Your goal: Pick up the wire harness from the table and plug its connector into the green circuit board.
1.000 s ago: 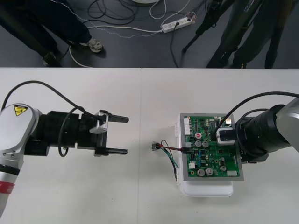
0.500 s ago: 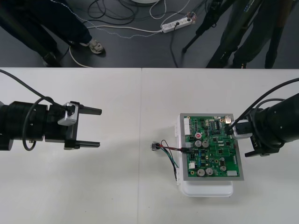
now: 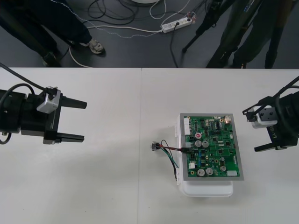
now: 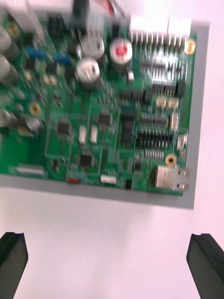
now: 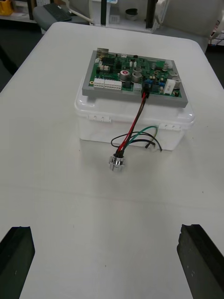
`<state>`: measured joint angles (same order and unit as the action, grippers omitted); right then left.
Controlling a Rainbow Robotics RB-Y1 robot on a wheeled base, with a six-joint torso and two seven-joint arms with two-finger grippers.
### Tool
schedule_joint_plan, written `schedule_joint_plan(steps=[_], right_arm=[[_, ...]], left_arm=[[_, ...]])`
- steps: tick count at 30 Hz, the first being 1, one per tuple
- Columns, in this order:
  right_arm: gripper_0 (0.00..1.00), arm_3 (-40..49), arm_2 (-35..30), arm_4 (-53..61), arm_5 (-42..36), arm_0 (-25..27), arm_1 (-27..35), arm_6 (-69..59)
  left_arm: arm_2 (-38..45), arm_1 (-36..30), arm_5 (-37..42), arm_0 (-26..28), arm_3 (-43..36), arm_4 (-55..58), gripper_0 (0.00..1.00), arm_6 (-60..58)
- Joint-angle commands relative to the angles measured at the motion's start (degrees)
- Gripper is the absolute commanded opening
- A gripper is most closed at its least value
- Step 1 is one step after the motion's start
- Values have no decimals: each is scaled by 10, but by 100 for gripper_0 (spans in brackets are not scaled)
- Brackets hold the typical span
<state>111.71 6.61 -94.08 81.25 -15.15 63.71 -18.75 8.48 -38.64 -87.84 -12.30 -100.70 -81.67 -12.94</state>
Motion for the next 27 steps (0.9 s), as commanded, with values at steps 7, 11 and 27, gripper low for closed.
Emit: schedule_joint_plan(steps=[7, 11, 27], right_arm=[[100, -45, -30, 168, -11, -1, 52, 160], [100, -54, -32, 223, -11, 7, 51, 189], [100, 37, -154, 268, -49, 158, -26, 183]], left_arm=[[15, -116, -22, 10, -40, 63, 90, 7], [15, -143, -22, 12, -49, 83, 90, 1], [15, -169, -22, 34, -82, 91, 90, -21]])
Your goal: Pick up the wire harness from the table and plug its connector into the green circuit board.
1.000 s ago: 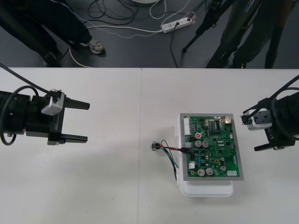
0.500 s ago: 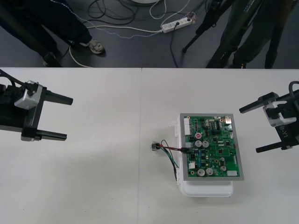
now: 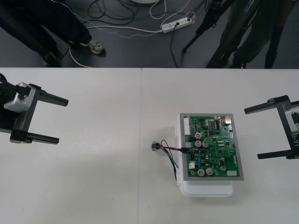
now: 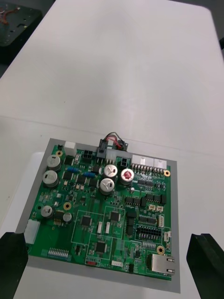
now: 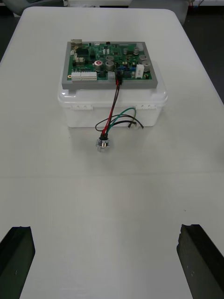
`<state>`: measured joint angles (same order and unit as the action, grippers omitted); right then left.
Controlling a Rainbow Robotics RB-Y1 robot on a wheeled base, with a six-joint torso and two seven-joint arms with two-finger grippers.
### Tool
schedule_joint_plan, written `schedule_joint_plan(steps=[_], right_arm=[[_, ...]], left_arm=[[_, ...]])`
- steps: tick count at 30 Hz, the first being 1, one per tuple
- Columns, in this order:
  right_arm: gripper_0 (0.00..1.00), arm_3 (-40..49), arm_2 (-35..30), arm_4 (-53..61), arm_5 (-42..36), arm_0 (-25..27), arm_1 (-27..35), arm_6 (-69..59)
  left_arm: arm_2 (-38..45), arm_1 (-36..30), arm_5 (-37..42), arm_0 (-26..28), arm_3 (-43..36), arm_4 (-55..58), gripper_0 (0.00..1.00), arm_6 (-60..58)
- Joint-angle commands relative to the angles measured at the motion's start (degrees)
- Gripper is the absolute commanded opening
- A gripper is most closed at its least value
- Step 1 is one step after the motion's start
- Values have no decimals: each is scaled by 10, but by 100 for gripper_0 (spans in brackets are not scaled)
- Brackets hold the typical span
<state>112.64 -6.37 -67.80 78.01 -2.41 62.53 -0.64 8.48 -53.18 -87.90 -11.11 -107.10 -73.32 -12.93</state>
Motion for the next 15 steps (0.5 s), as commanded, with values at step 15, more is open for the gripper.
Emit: schedule_joint_plan(steps=[15], right_arm=[[100, 27, -27, 16, 9, 47, -25, -25]], left_arm=[[15, -25, -21, 29, -17, -1, 90, -24]])
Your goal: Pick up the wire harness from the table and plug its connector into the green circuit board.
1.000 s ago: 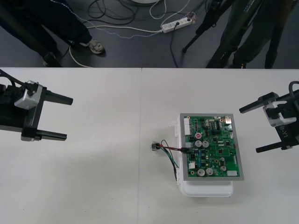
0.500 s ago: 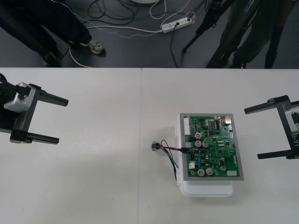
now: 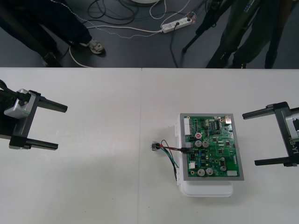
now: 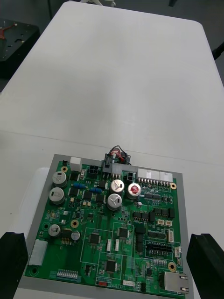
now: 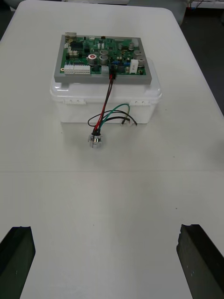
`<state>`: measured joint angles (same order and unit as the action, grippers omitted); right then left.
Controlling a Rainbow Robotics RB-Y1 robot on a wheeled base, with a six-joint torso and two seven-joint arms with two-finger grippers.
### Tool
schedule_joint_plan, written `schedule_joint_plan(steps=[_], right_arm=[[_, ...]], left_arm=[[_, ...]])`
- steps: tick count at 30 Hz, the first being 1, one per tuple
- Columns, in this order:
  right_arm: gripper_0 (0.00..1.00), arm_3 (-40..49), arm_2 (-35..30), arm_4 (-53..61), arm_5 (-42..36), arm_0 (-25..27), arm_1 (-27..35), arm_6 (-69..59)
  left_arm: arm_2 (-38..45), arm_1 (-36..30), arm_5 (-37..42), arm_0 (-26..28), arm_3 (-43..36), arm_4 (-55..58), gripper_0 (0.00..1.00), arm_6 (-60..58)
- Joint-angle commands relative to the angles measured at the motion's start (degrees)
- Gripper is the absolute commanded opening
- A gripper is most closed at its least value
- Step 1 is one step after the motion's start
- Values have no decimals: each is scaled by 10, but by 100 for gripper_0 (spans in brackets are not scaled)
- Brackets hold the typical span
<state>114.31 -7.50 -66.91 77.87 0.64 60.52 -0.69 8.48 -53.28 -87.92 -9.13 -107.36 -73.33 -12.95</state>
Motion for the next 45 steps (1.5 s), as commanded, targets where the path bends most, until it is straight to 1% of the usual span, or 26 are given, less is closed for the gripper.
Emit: schedule_joint_plan(steps=[1, 7, 12, 27, 45], right_arm=[[100, 10, -15, 4, 16, 18, -5, -29], [100, 23, -24, -25, 58, 16, -5, -108], [100, 42, -35, -41, 66, 16, -5, -138], [100, 42, -34, -70, 66, 14, -29, -143], [100, 40, -35, -73, 66, 14, -30, -144]], left_arm=[[15, -24, -21, 10, -14, -7, 90, -23], [15, -24, -21, 9, -14, -22, 90, -22], [15, -24, -21, 9, -14, -22, 90, -22], [15, -24, -21, 9, -14, -22, 90, -22], [15, -24, -21, 9, -14, -22, 90, -22]])
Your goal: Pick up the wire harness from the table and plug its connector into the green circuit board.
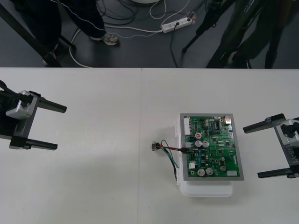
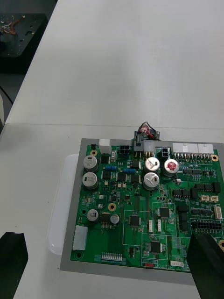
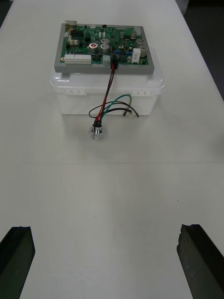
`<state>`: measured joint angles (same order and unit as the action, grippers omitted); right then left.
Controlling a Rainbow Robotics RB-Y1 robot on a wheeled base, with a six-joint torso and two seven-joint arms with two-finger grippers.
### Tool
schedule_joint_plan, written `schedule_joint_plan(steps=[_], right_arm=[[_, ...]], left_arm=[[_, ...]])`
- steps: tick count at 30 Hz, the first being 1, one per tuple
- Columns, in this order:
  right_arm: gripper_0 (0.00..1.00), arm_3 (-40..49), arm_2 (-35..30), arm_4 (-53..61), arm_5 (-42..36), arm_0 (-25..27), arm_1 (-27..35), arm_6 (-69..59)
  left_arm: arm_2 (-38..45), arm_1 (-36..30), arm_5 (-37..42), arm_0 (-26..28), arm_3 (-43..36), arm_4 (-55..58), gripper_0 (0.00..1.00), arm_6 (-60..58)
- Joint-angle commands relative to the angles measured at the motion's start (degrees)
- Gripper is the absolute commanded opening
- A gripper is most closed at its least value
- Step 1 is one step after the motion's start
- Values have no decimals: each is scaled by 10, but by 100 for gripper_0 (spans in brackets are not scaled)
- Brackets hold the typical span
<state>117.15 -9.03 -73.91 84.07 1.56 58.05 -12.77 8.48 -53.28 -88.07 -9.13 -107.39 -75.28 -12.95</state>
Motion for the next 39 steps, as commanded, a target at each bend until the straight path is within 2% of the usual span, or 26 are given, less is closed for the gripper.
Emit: schedule_joint_plan(steps=[1, 39], right_arm=[[100, 12, -20, -3, 4, 5, -5, -23], [100, 12, -20, -3, 4, 5, -5, -23]], left_arm=[[15, -24, -19, 9, -14, -2, 90, -22], [15, -24, -19, 9, -14, -2, 90, -22]])
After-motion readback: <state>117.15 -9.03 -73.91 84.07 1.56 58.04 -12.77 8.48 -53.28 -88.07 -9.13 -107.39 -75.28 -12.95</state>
